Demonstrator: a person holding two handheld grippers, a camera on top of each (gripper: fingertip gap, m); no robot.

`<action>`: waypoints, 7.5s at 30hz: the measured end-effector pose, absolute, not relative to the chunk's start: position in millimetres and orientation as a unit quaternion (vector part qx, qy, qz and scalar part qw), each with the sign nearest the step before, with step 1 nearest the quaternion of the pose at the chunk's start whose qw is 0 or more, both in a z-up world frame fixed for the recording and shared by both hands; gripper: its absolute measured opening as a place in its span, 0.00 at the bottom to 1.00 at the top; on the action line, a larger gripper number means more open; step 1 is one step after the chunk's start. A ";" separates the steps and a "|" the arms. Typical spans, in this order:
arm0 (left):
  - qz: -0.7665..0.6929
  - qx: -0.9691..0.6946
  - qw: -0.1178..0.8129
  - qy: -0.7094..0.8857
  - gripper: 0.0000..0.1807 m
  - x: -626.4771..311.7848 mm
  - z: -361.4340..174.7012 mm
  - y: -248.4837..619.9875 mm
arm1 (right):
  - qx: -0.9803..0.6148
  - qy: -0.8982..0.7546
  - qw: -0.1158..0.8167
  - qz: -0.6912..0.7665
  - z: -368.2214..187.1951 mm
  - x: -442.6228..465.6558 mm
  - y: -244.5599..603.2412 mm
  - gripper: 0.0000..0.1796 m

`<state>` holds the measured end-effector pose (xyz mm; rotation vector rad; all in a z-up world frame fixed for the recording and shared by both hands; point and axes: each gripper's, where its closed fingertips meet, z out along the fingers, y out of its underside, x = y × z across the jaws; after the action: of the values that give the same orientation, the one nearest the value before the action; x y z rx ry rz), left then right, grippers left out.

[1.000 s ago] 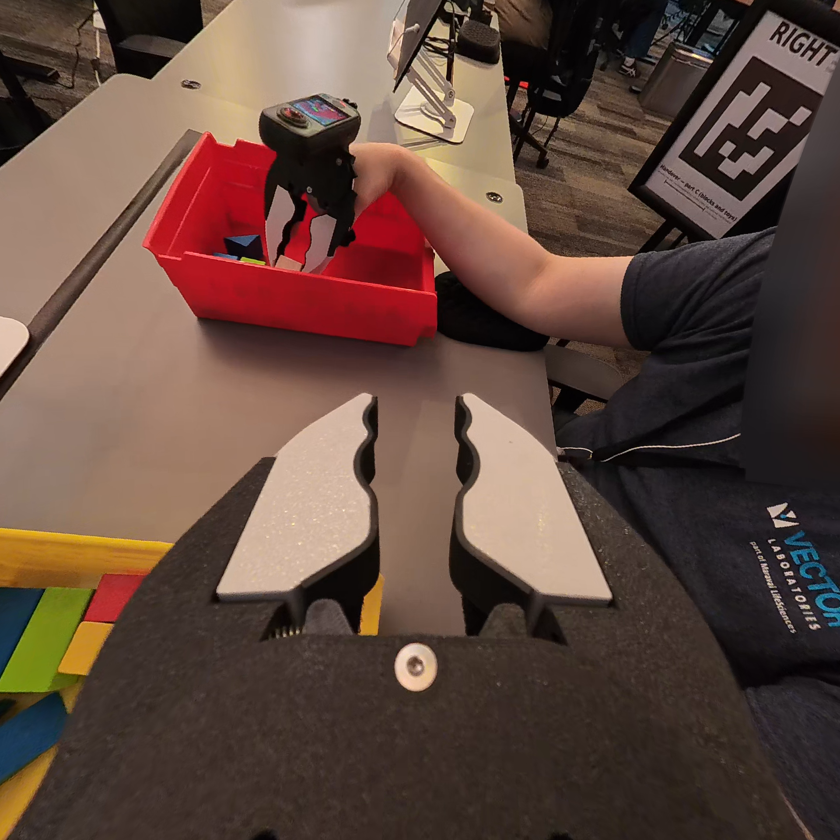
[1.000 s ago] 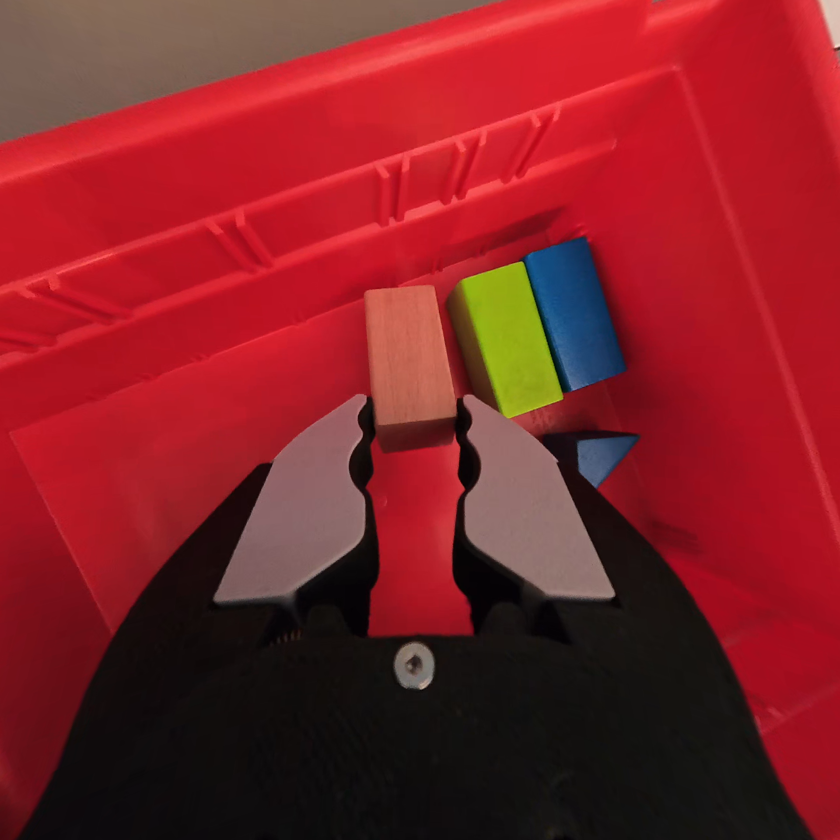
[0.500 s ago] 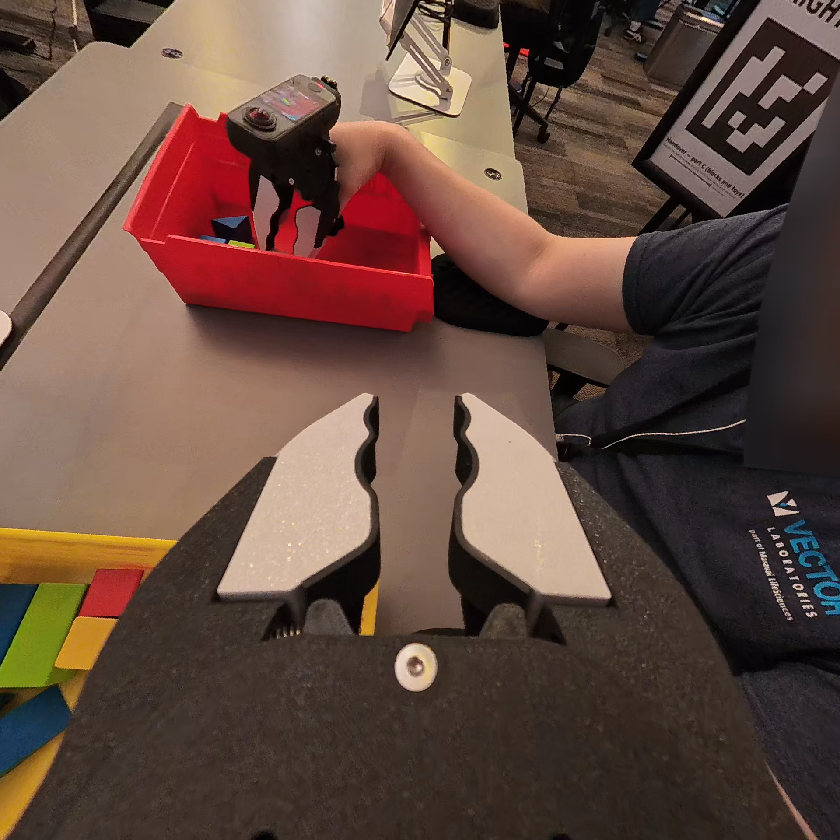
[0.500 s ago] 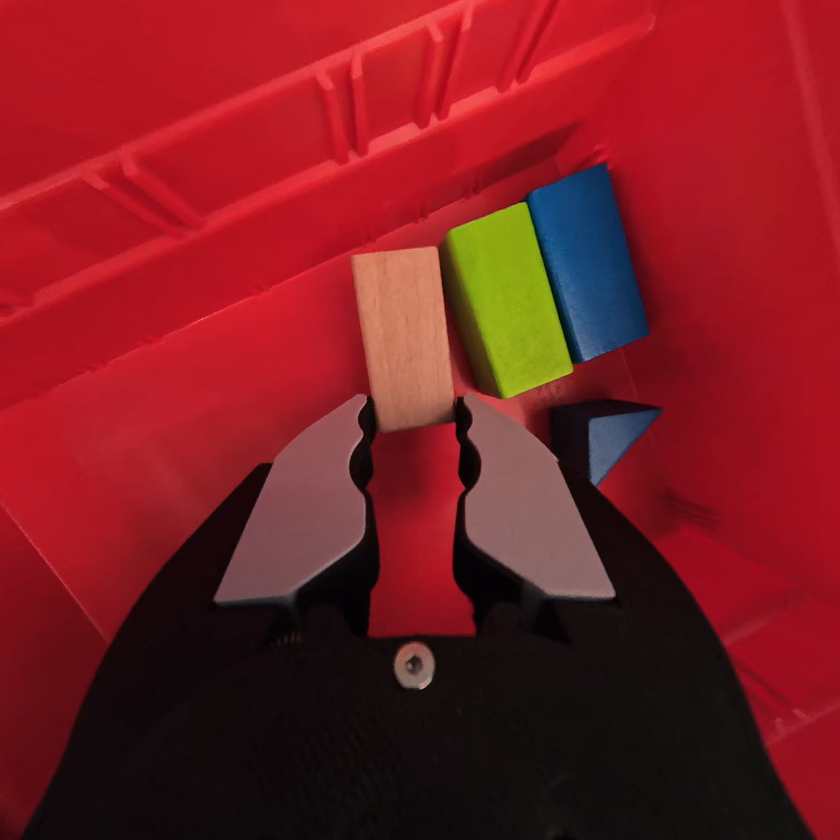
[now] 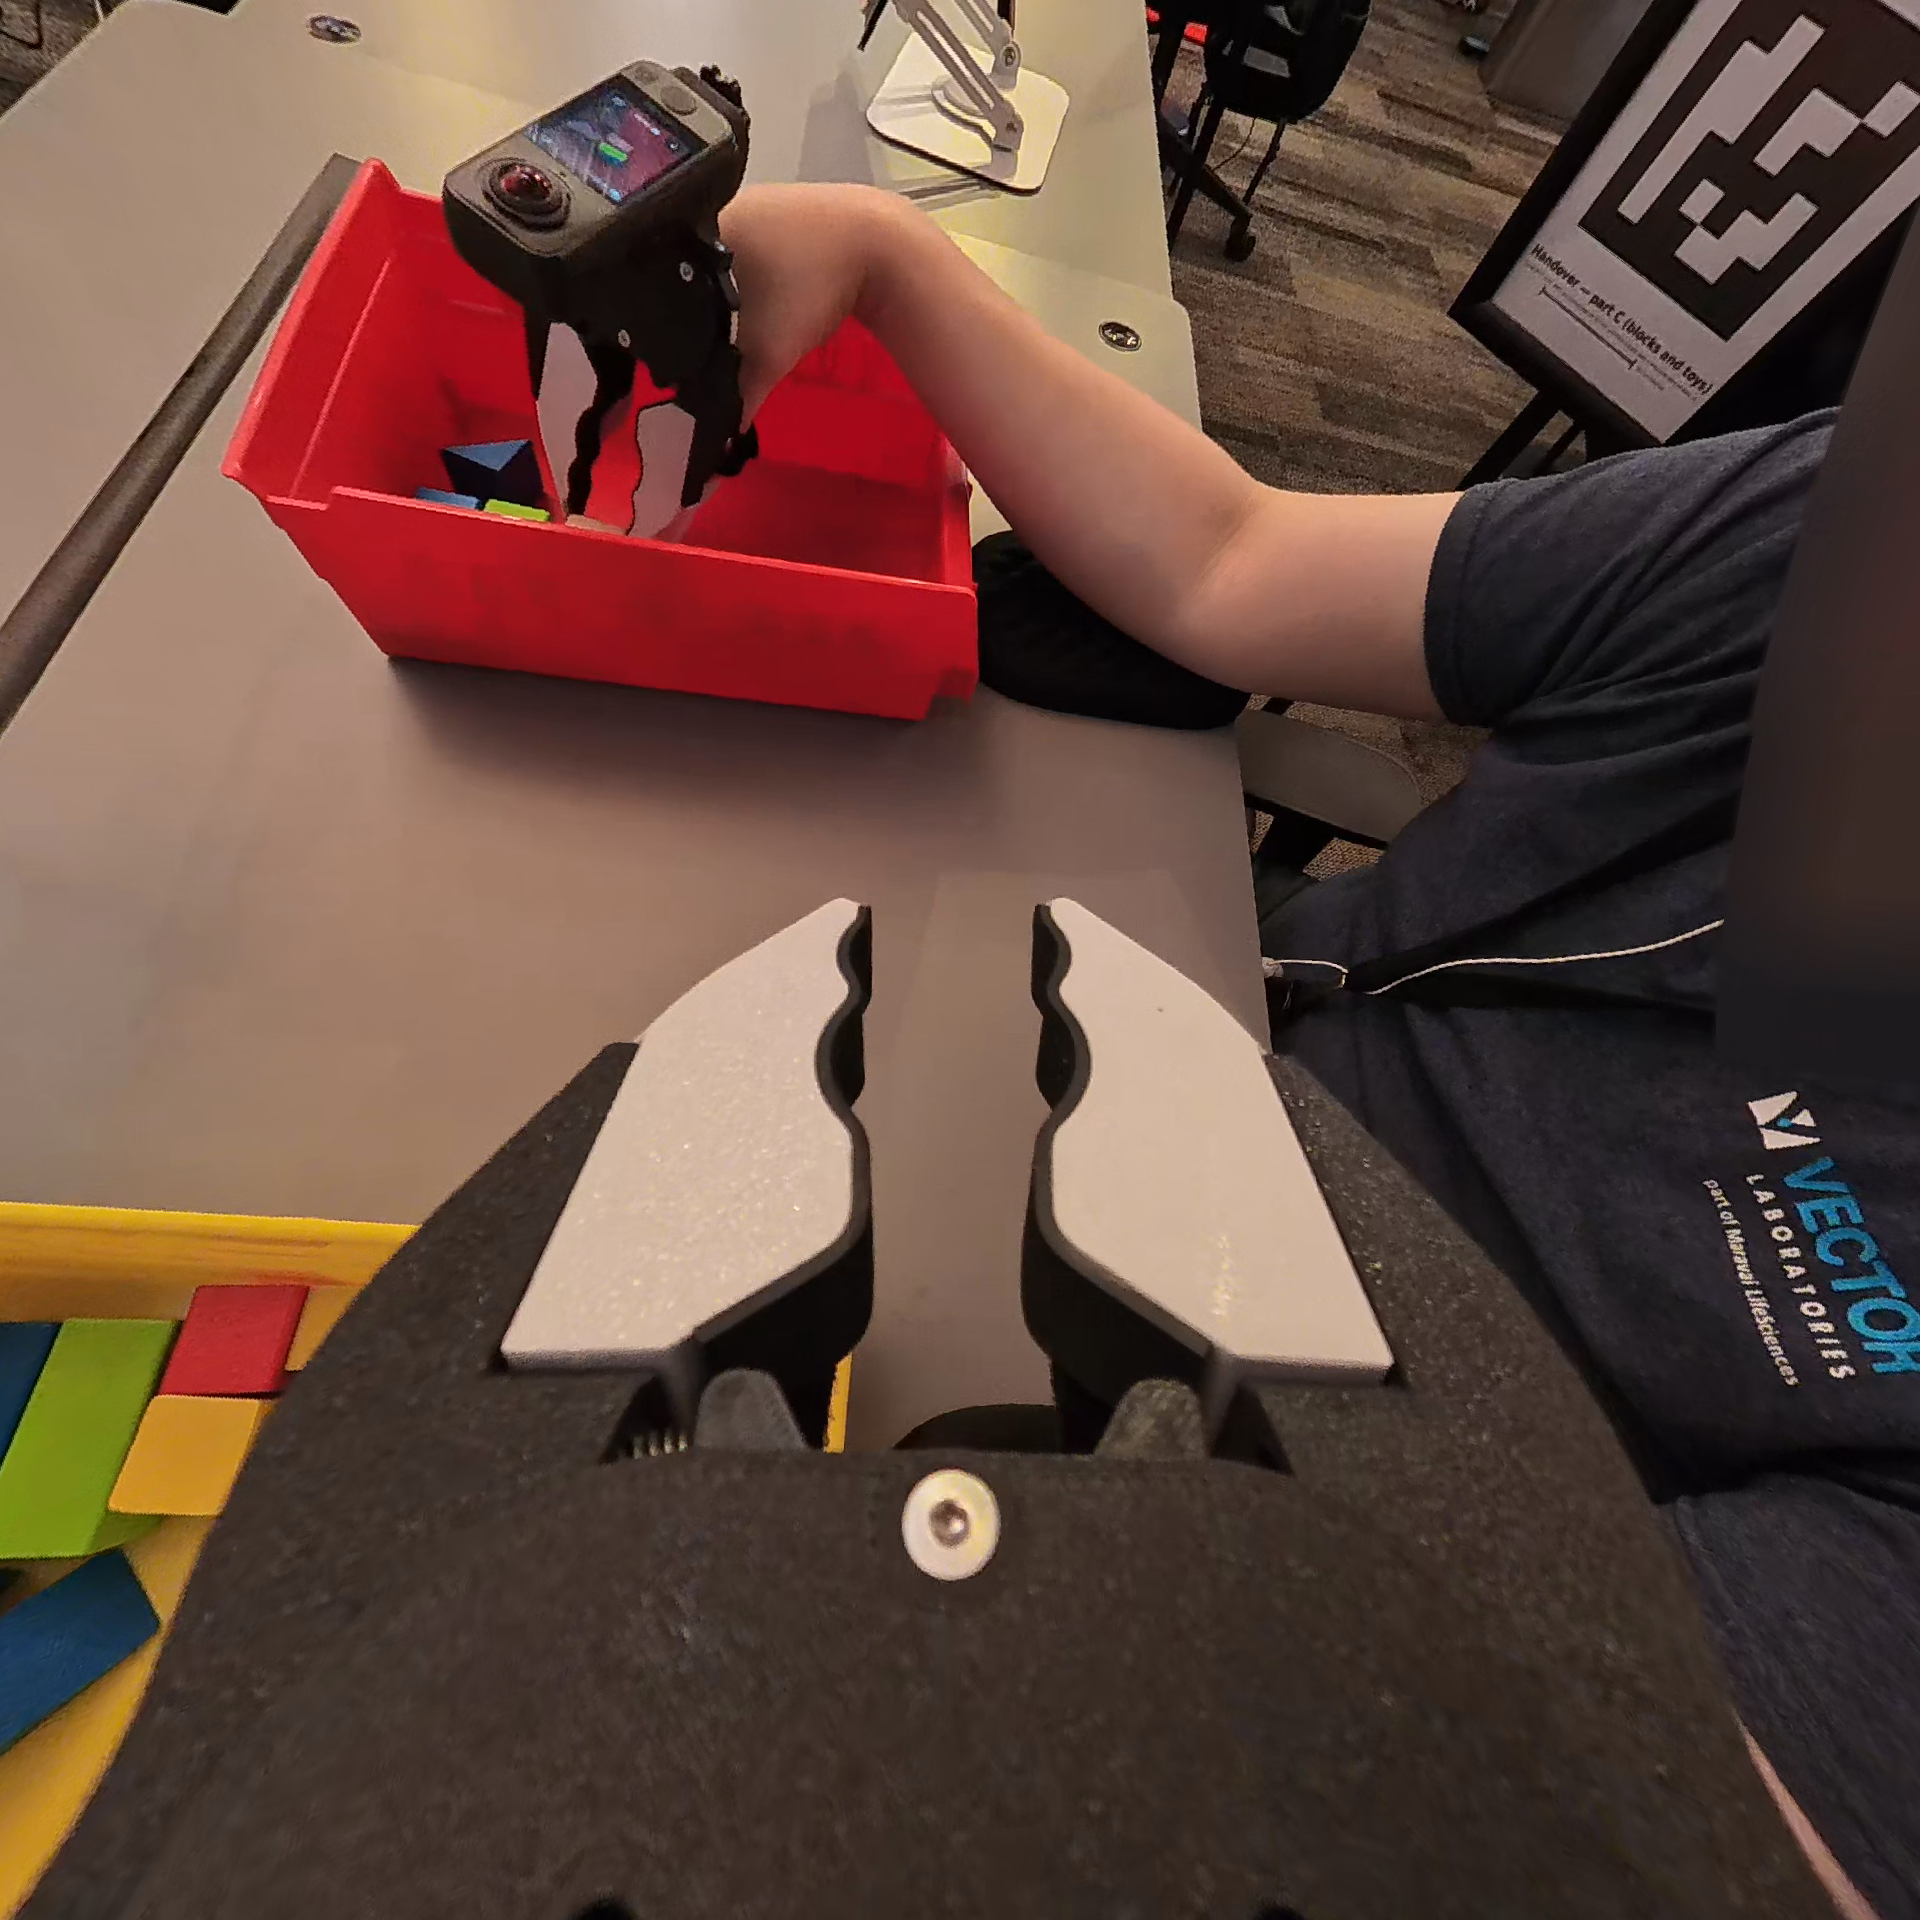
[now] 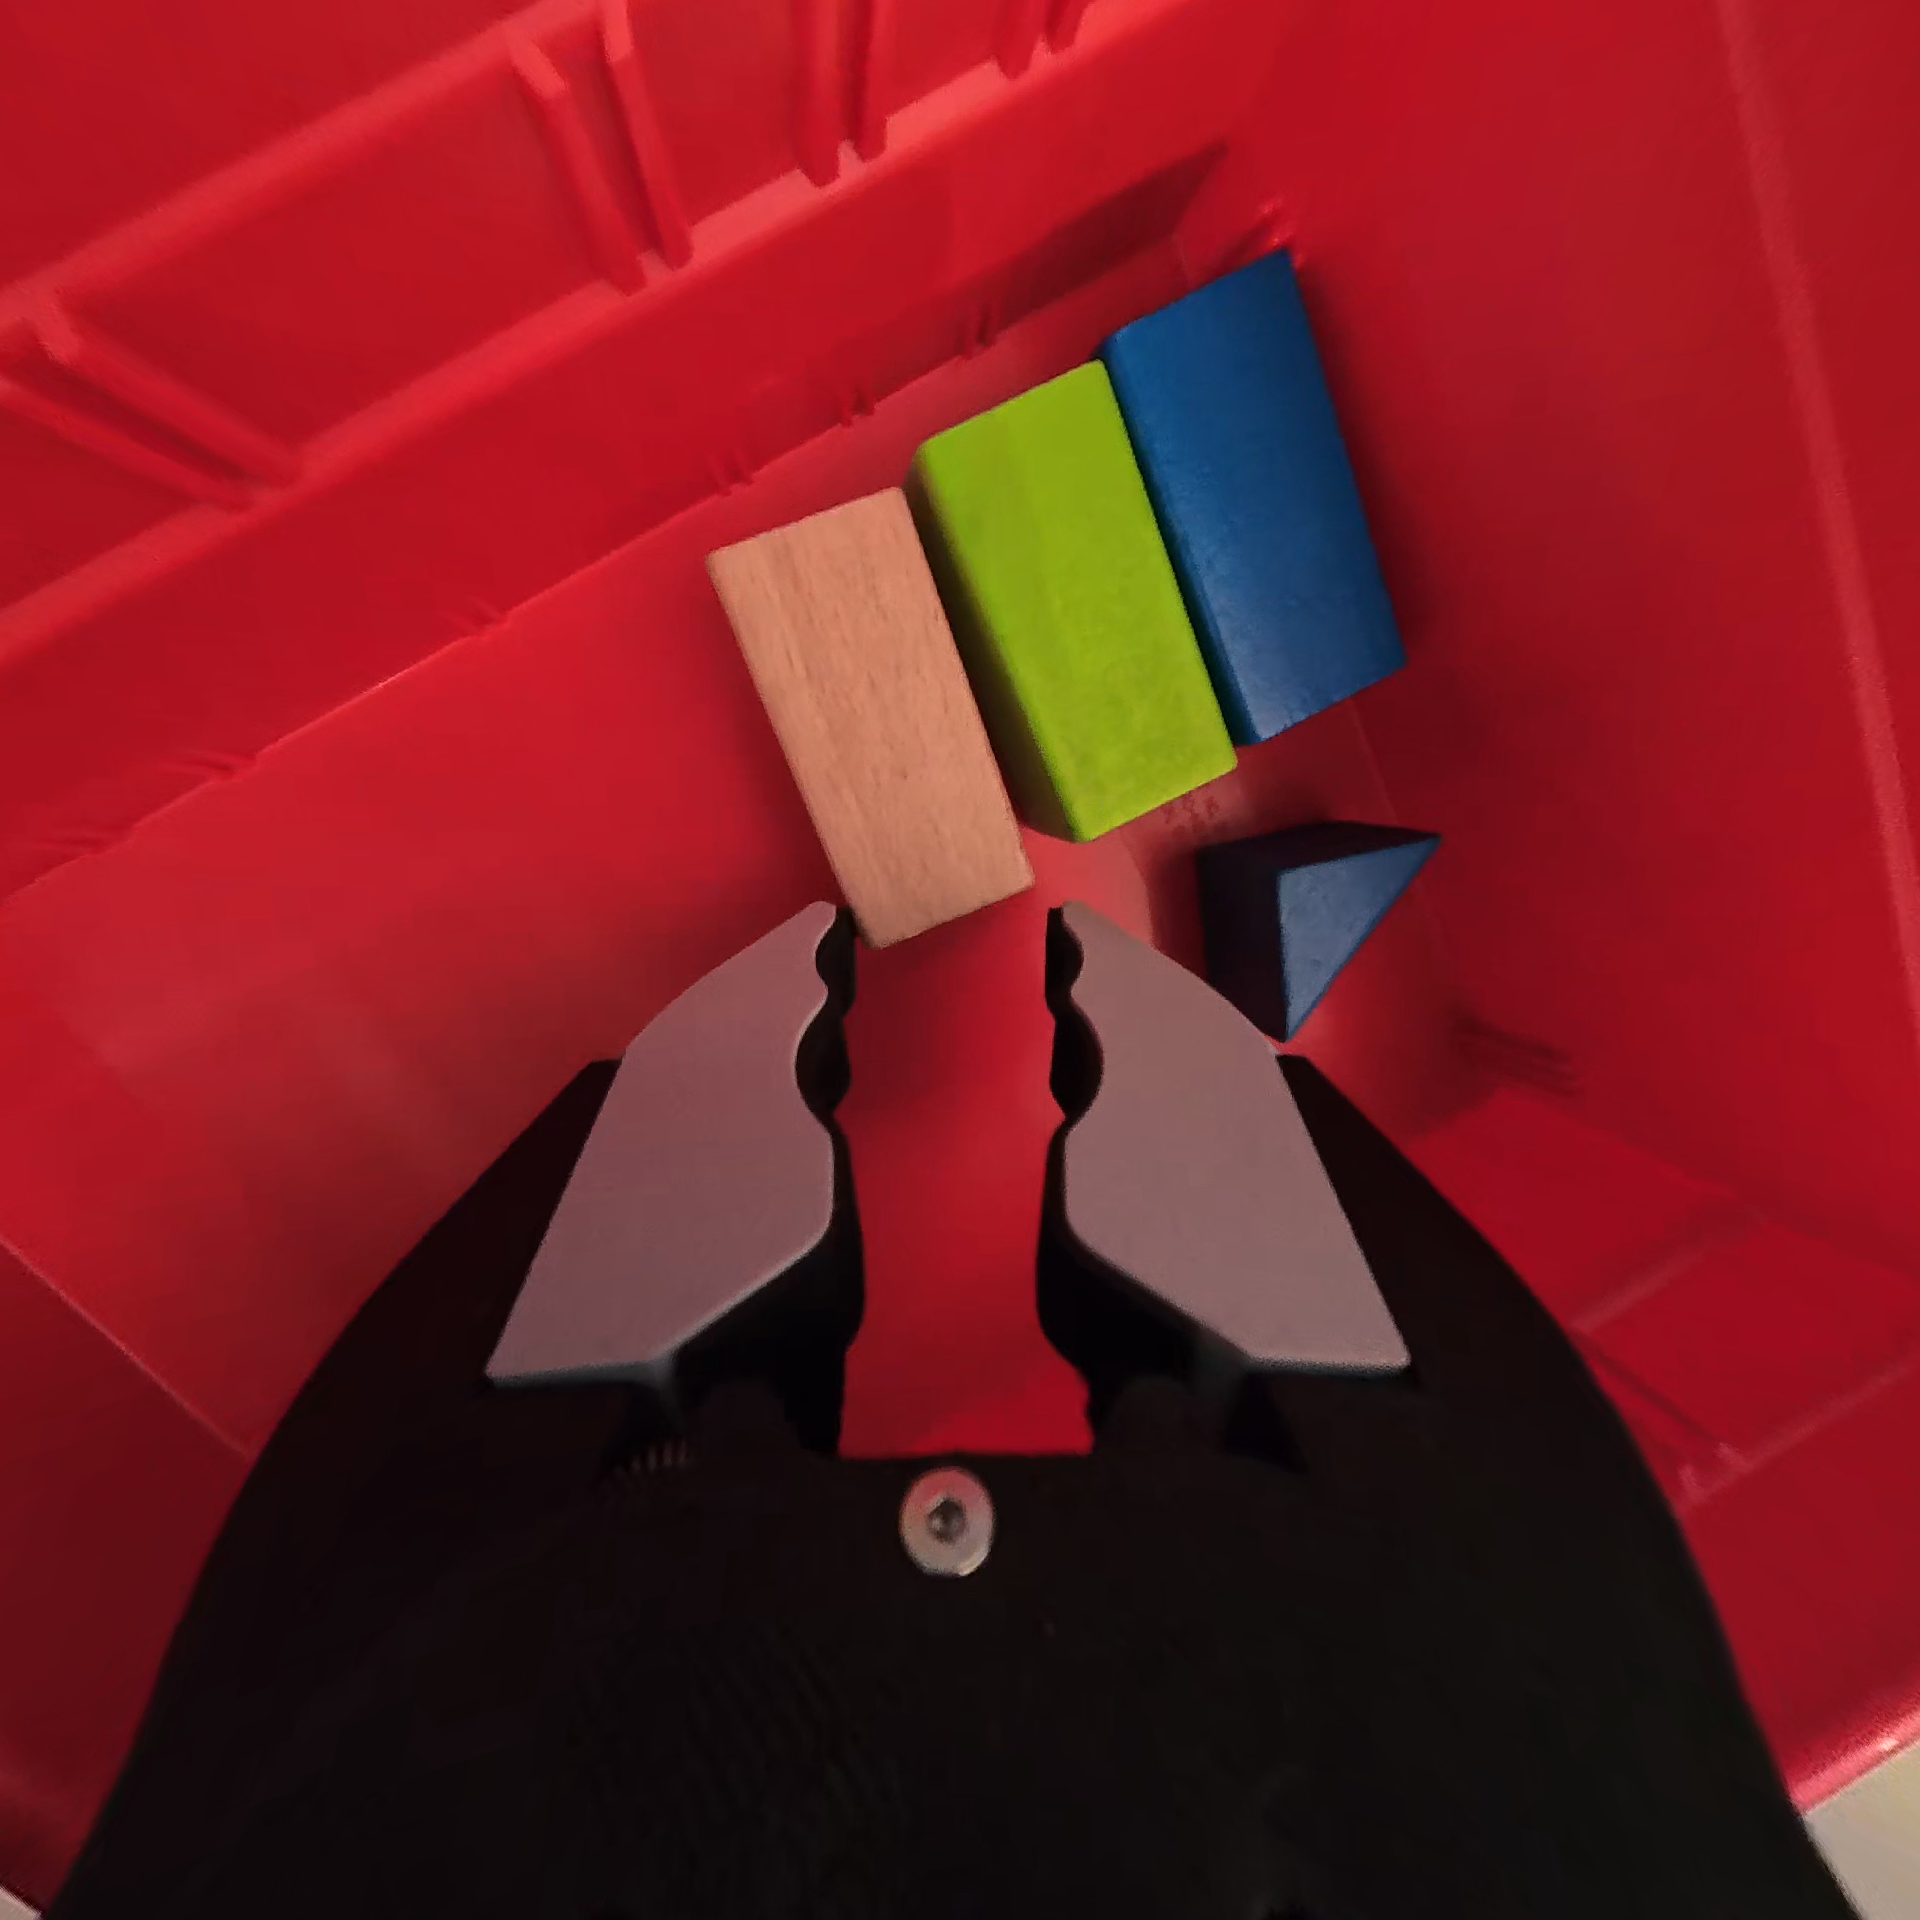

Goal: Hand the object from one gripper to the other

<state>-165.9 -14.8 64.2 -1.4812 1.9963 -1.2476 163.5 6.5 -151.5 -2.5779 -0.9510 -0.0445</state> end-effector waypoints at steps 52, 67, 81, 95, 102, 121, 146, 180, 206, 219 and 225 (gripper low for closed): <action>-0.134 -0.901 0.123 0.394 0.22 -211.1 -131.7 193.3 | -0.888 -0.315 0.272 -0.196 -43.1 185.3 -11.0 0.20; -0.089 -0.902 0.079 0.416 0.19 -232.6 -142.4 190.5 | -0.885 -0.319 0.272 -0.201 -41.9 185.4 -10.3 0.20; -0.605 -0.634 0.171 0.450 0.19 -173.5 71.6 89.4 | -0.633 -0.400 0.646 -0.151 103.9 13.8 24.4 0.27; -0.706 -0.480 0.081 0.515 0.18 -131.7 118.9 -27.2 | -0.433 -0.488 0.746 -0.132 115.6 -138.9 -15.4 0.24; -0.709 -0.471 0.072 0.519 0.18 -129.6 118.4 -32.6 | -0.435 -0.489 0.746 -0.123 117.5 -138.5 -18.3 0.18; -0.608 -0.561 0.203 0.523 0.15 -147.8 106.1 22.7 | -0.901 -0.368 0.183 -0.138 -95.4 180.6 -8.0 0.19; -0.598 -0.567 0.184 0.536 0.15 -147.2 98.6 18.8 | -0.912 -0.351 0.174 -0.125 -144.1 194.1 20.1 0.19; -0.113 -0.767 0.139 0.616 0.26 -227.7 -65.6 132.9 | -0.815 -0.381 0.368 -0.237 7.8 146.2 4.6 0.18; -0.066 -0.786 0.036 0.614 0.24 -239.3 -143.7 154.8 | -0.831 -0.373 0.342 -0.232 -3.8 161.4 -2.6 0.17; -0.059 -0.780 0.008 0.623 0.16 -241.9 -151.8 148.1 | -0.836 -0.375 0.325 -0.234 -10.0 164.9 -4.0 0.17; -0.074 -0.788 0.026 0.611 0.16 -249.6 -134.4 150.9 | -0.832 -0.373 0.331 -0.244 -5.4 165.0 -2.5 0.17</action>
<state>-249.6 150.9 -134.4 -2.4346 1.8887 -0.2279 165.0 -2.5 -5.4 -2.1741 -0.9763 -0.6391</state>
